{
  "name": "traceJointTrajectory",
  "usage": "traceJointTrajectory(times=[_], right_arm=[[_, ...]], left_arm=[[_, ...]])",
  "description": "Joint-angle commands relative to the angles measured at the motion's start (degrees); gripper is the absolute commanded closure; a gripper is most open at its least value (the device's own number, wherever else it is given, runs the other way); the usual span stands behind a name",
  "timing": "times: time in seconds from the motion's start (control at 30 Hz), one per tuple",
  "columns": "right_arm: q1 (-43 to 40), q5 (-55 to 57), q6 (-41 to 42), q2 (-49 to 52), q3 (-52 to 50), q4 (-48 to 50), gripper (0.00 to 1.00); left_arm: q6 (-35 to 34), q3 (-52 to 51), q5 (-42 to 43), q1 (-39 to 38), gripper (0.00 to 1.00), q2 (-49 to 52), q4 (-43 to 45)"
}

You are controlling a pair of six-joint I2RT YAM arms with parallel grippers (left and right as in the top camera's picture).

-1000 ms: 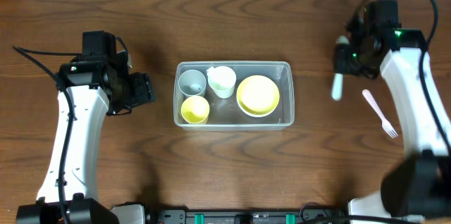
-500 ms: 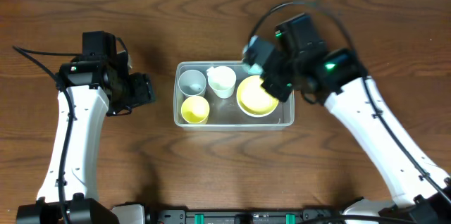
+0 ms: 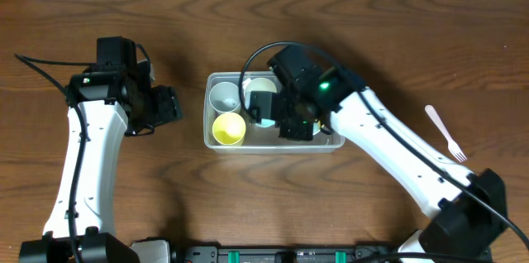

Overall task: Pack container
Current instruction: 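Carry the spoon with the right gripper into the box and release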

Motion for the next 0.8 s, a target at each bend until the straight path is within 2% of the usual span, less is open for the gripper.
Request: traceJointTrajectory(times=[0.0, 0.1, 0.13, 0.23, 0.43, 0.5, 0.53, 0.67, 0.77], right_arm=[[1.4, 0.2, -1.5, 1.4, 0.0, -0.3, 0.99], [1.7, 0.1, -0.6, 1.6, 0.0, -0.3, 0.97], [1.8, 0.1, -0.3, 1.6, 0.0, -0.3, 0.93], [1.8, 0.2, 0.8, 1.6, 0.0, -0.6, 0.59], [1.8, 0.1, 1.0, 1.6, 0.0, -1.6, 0.53], [1.8, 0.1, 1.0, 1.6, 0.0, -1.6, 0.39], [1.8, -0.2, 1.0, 1.6, 0.0, -1.5, 0.35], [1.8, -0.7, 2.3, 1.5, 0.1, -0.2, 0.34], [1.6, 2.8, 10.6, 0.9, 0.9, 3.5, 0.33]], left_arm=[[0.5, 0.0, 0.2, 0.2, 0.26, -0.1, -0.2], [0.5, 0.0, 0.2, 0.2, 0.26, -0.1, -0.2], [0.5, 0.0, 0.2, 0.2, 0.26, -0.1, -0.2], [0.5, 0.0, 0.2, 0.2, 0.25, -0.1, -0.2], [0.5, 0.0, 0.2, 0.2, 0.26, -0.1, -0.2], [0.5, 0.0, 0.2, 0.2, 0.26, -0.1, -0.2], [0.5, 0.0, 0.2, 0.2, 0.26, -0.1, -0.2], [0.5, 0.0, 0.2, 0.2, 0.26, -0.1, -0.2], [0.5, 0.0, 0.2, 0.2, 0.26, -0.1, -0.2]])
